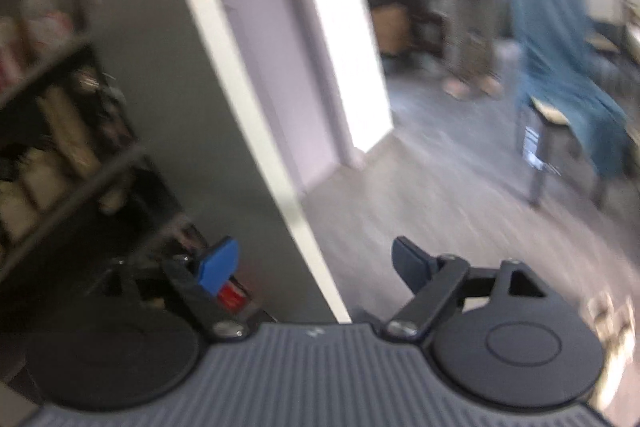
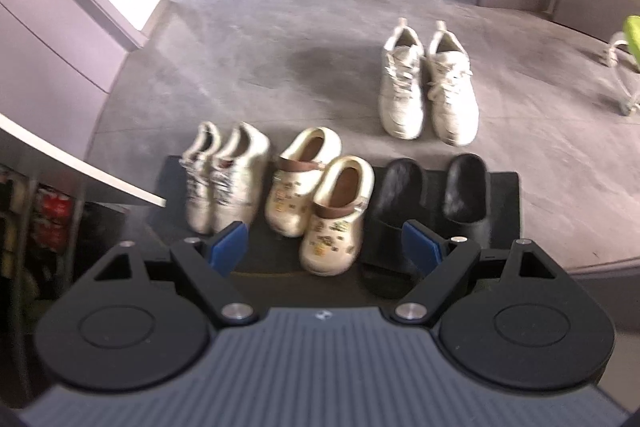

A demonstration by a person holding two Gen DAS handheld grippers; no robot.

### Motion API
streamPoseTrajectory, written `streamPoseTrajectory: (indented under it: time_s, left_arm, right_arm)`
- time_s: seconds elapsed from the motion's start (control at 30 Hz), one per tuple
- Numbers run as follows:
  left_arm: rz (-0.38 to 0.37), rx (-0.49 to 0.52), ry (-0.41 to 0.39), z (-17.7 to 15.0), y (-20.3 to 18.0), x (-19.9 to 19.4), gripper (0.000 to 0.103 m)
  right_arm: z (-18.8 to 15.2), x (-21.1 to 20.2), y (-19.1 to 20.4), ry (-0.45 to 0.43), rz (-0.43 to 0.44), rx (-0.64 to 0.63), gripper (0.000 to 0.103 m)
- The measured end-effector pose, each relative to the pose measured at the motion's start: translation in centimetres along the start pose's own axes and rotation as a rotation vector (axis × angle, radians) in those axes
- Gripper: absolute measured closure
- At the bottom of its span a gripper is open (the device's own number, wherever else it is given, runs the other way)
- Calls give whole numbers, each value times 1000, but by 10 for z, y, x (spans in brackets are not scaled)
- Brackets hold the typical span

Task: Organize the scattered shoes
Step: 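Lower the right gripper onto the black slides and close on both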

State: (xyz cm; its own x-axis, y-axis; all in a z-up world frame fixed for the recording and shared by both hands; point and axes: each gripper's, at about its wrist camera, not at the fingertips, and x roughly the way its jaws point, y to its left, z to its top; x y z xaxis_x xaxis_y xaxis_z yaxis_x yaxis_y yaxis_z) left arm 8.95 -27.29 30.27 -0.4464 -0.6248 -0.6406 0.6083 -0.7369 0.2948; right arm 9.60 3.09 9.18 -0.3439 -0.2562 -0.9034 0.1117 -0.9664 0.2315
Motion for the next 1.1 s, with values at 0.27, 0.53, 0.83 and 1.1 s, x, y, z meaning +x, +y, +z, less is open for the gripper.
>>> streamPoseTrajectory:
  time_s: [0.27,0.53,0.83,1.1]
  left_arm:
    - [-254,146,49,-165,-83,30,17]
    - [-328,167,142,-294,-155,52,21]
    - [-412,190,202,-349,-188,42,21]
    - [-429,242,197,-353,-200,42,25]
  right_arm:
    - [-83,87,-48,-93,-62,177,17]
    - [-160,230,-170,-260,41,631,17]
    - [-212,323,-238,-425,231,864,16]
    - [-234,323,-246,-524,311,918,70]
